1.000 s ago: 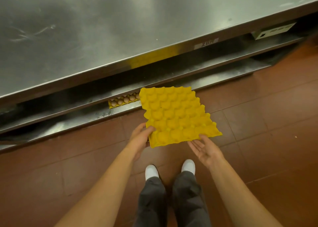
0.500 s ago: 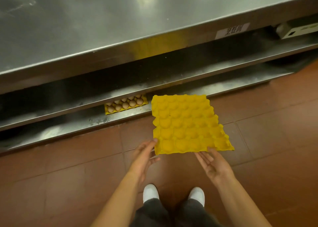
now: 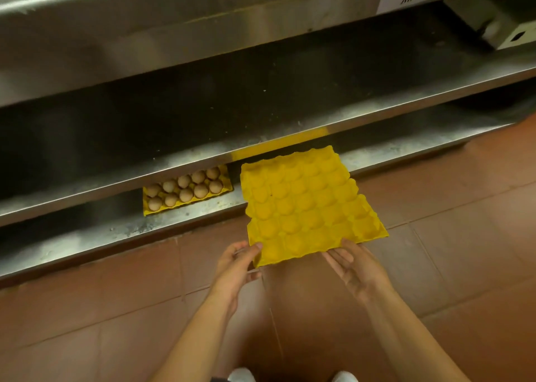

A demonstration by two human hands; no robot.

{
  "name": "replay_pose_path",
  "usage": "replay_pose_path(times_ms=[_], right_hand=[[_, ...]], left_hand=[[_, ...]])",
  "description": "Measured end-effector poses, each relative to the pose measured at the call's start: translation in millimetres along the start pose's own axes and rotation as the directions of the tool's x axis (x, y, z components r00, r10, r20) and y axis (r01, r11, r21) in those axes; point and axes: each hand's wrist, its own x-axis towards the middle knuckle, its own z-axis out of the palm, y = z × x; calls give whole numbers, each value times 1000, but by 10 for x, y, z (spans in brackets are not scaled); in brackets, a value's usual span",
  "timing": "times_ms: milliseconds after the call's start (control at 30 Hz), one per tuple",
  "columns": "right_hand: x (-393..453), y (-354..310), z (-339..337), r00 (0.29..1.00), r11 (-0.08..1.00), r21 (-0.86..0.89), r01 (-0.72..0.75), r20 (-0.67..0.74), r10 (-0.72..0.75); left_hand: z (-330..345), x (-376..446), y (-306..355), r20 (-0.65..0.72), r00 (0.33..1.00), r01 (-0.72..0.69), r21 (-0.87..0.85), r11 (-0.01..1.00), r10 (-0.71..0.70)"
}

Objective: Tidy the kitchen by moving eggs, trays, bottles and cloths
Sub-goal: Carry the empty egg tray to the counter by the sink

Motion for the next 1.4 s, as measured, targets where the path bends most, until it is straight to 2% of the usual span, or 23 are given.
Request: replay_pose_path(times_ms=[400, 633, 867, 1067, 1233, 1400], right_hand=[[1124, -1, 211, 992, 996, -34, 84, 98, -80], [1553, -23, 419, 989, 995, -33, 99, 117, -95], [1718, -14, 493, 989, 993, -39, 112, 101, -108], [1836, 142, 537, 994, 987, -144, 68, 97, -54], [1822, 232, 689, 997, 989, -150, 1, 79, 11], [1850, 250, 758, 996, 995, -70, -72, 52, 76]], left_hand=[[88, 1109, -175, 45, 982, -185, -33, 982, 186], [315, 1447, -14, 77, 971, -212, -179, 961, 228], [375, 1666, -17, 49, 985, -152, -211, 966, 166], [156, 1764, -166, 23, 993, -106, -184, 977, 112], [10, 1828, -163, -42, 999, -31, -334, 942, 18], [-107, 1829, -126, 7, 999, 42, -485, 873, -44]])
